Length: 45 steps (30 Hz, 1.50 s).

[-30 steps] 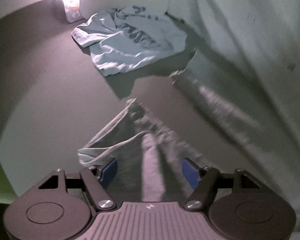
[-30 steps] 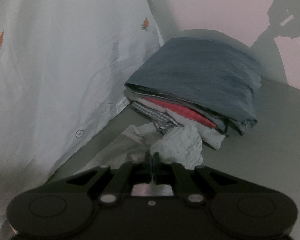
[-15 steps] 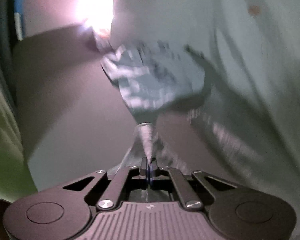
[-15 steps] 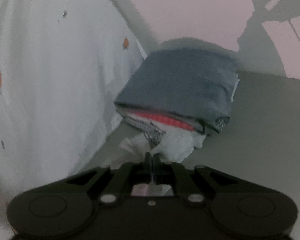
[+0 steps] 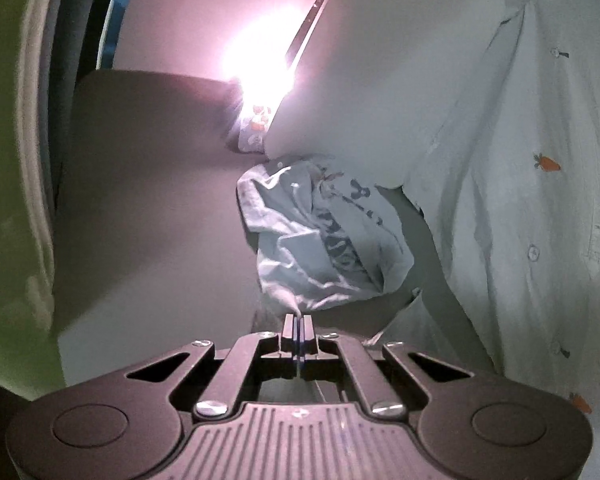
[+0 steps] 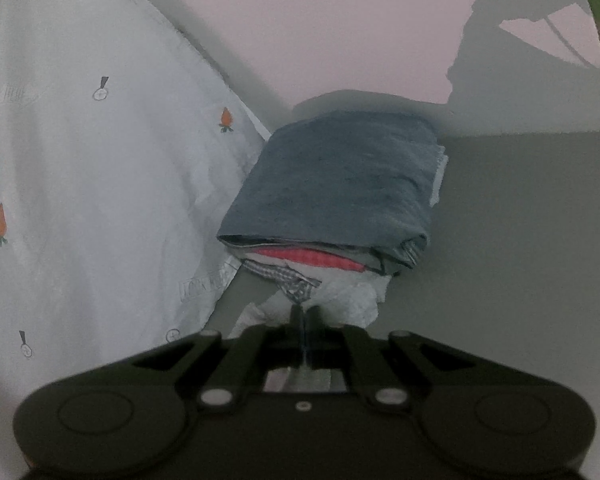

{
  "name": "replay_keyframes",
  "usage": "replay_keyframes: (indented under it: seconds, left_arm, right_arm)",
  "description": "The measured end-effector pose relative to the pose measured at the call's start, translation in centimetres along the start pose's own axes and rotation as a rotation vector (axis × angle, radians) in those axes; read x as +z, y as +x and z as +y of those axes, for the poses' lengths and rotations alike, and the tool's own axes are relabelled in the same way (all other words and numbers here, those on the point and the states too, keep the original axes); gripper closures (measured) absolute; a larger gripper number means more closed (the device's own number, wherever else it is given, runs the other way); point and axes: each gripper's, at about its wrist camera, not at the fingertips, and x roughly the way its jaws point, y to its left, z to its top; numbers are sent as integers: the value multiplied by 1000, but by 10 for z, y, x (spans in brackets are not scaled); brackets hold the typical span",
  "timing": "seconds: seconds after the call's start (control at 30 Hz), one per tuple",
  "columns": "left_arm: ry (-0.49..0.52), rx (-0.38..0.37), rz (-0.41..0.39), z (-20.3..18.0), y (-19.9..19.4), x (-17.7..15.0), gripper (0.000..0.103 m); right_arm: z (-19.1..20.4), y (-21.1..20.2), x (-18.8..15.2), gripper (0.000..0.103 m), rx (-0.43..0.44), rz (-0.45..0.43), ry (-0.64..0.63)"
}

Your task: Fold clothes

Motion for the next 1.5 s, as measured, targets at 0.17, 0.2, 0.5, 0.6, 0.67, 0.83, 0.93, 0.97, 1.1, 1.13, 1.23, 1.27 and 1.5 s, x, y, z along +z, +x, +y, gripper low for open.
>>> replay_keyframes:
  seconds: [0.17, 0.2, 0.5, 0.6, 0.67, 0.83, 0.93, 0.97, 1.1, 1.13, 1.23, 1.27, 1.5]
  left_arm:
    - [81, -28, -8, -42, 19, 3, 103]
    - [112, -26, -12, -52, 24, 4, 103]
    - [359, 54, 227, -84, 87, -40, 95]
    - [449, 92, 320, -91, 108, -74, 77]
    - [487, 126, 340, -93, 117, -89, 59]
    - [494, 161, 366, -83, 128, -109, 34]
    - [537, 190, 368, -80, 131, -119, 34]
    - [554, 199, 361, -79, 131, -121, 34]
    - [561, 191, 350, -74, 125, -121, 55]
    - [553, 192, 346, -72, 124, -120, 61]
    - [517, 195, 331, -68, 121, -116, 84]
    - [505, 196, 326, -66, 119, -114, 95]
    - [246, 122, 240, -52, 84, -78, 102]
  right_arm:
    - [31, 22, 8, 102, 11, -11, -45]
    - [39, 28, 9, 102, 7, -11, -64]
    - [87, 69, -1, 102, -29, 26, -215]
    - [87, 76, -3, 102, -37, 48, -196]
    - [88, 76, -4, 102, -47, 52, -218]
    - [80, 73, -4, 102, -71, 53, -218]
    - [73, 70, -3, 102, -84, 47, -205]
    - [71, 69, -3, 102, -86, 44, -201]
    - [66, 67, -4, 102, -89, 39, -186]
    - [66, 67, -5, 102, -90, 38, -185]
    - [63, 66, -8, 102, -90, 39, -179]
    - [63, 66, -9, 102, -90, 38, -177]
    - [58, 56, -4, 102, -62, 11, -119]
